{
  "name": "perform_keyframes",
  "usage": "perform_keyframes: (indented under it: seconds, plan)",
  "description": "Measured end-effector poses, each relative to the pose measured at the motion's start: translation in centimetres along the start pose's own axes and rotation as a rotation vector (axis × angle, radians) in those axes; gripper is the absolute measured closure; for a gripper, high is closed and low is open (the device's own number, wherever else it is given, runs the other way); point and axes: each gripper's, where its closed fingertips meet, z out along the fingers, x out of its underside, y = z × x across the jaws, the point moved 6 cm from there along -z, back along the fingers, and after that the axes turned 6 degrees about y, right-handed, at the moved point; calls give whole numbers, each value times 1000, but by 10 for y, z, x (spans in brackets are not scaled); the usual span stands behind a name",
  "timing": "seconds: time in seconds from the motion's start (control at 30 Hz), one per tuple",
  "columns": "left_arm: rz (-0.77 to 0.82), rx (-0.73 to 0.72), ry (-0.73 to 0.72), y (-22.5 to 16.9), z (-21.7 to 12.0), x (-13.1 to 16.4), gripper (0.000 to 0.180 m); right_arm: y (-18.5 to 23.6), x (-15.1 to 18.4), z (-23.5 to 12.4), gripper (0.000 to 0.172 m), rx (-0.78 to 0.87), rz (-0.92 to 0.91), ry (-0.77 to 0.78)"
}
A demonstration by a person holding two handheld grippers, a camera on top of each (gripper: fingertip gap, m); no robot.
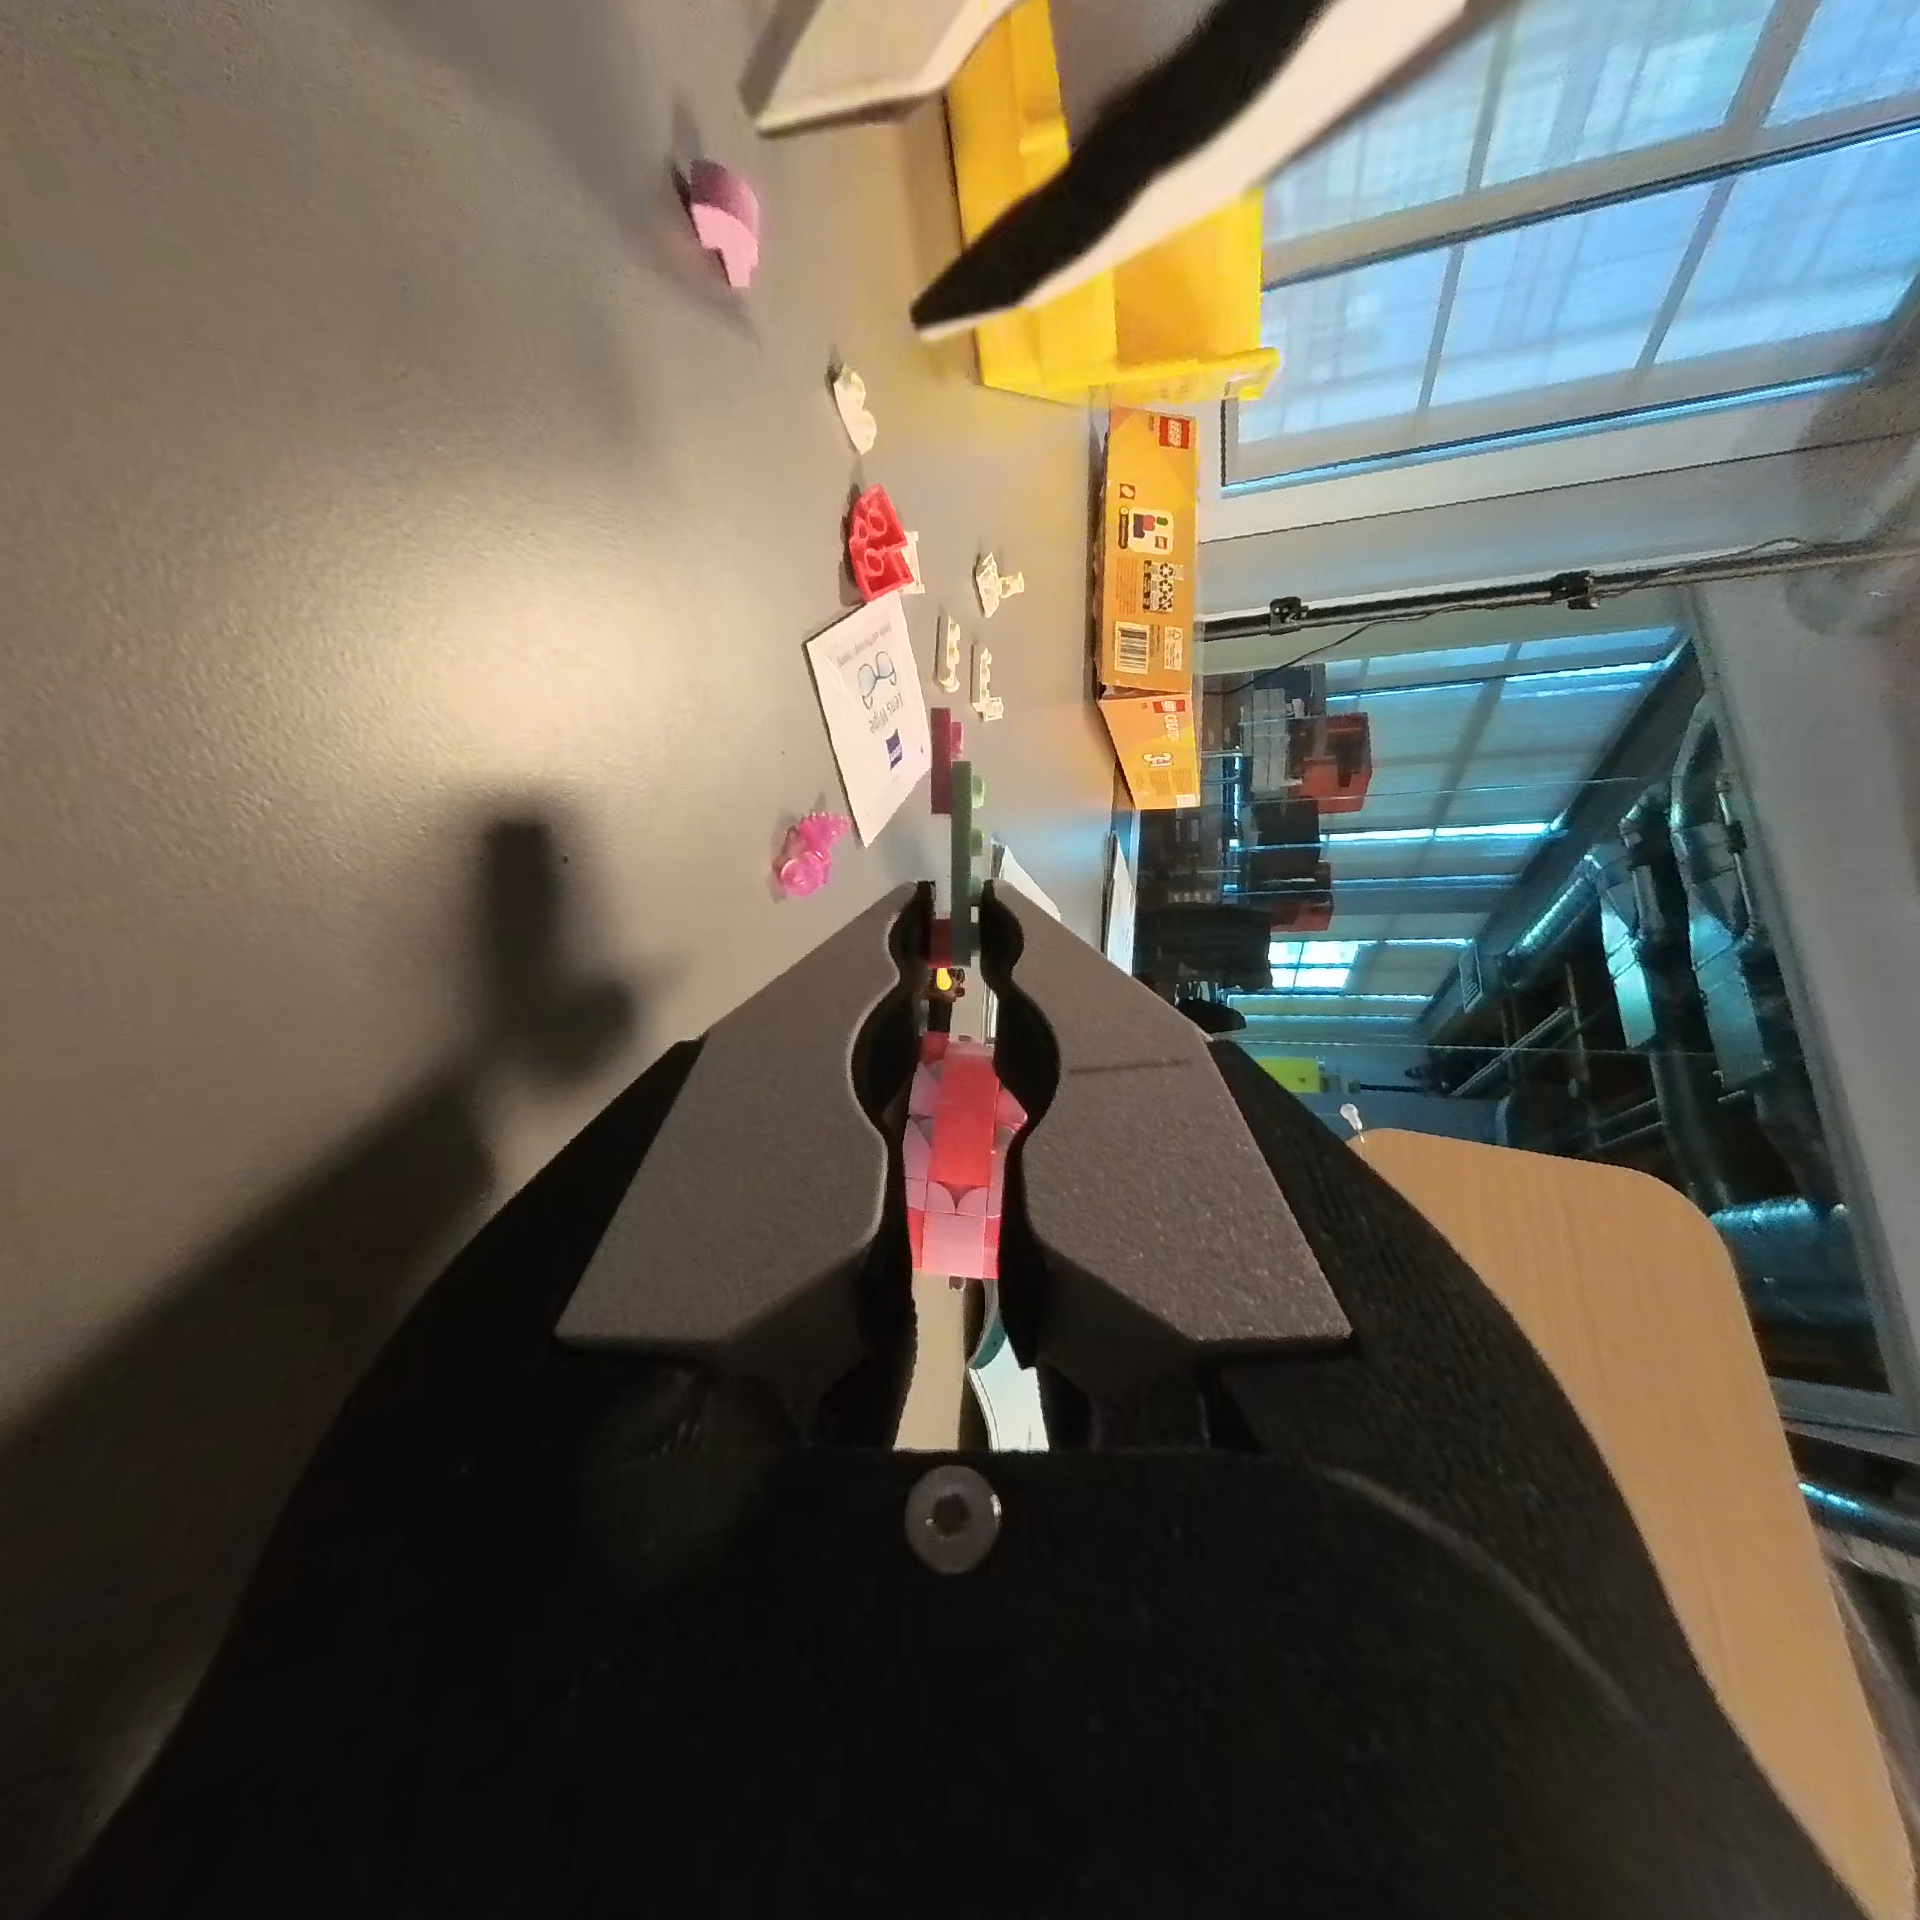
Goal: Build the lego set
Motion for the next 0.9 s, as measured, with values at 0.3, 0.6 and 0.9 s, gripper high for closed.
perform_keyframes:
  seconds: [0.3, 0.6, 0.9]
  plan:
    - [-494, -64, -390, -18, 15, 22, 154, 2, -4, 0, 167, -7, -7, -9]
    - [-530, -62, -349, -20, 24, 23, 160, 2, -6, 0, 167, -4, -17, -16]
    - [-424, -103, -483, -12, 4, 10, 174, 1, -10, -1, 166, 10, -32, -27]
